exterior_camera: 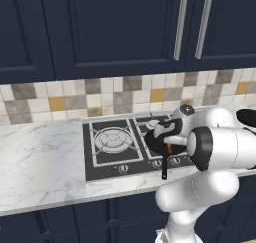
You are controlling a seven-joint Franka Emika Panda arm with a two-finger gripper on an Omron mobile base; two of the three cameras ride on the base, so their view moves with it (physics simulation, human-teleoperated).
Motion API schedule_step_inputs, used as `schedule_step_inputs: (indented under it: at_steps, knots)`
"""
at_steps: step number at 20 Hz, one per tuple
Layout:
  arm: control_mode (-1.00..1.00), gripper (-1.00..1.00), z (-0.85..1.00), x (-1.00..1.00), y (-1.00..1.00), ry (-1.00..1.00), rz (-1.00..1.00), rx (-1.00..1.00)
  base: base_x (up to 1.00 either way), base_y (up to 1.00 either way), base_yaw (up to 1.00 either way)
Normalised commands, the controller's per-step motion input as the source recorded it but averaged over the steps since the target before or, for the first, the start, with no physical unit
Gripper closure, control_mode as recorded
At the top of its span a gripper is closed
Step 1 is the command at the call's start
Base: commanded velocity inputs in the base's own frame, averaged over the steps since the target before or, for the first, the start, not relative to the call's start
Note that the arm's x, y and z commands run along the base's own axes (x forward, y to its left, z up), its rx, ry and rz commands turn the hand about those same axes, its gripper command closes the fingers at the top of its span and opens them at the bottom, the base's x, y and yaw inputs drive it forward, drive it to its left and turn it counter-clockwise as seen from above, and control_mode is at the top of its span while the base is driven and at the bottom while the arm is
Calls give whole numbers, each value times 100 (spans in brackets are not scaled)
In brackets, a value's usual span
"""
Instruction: Place both pans onto different burners. Then place the cucumber and the chicken drumstick on different pans.
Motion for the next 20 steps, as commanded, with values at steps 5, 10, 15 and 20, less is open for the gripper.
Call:
schedule_step_inputs:
  at_steps: [5, 10, 15, 20]
  knots:
    - [-100, -100, 0, -1, -19, 0, 0, 0, 0, 0, 0]
    - [-100, -100, 0, 0, -25, 0, 0, 0, 0, 0, 0]
    - [-100, -100, 0, 0, -20, 4, 0, 0, 0, 0, 0]
    - [-100, -100, 0, 0, -5, 11, 0, 0, 0, 0, 0]
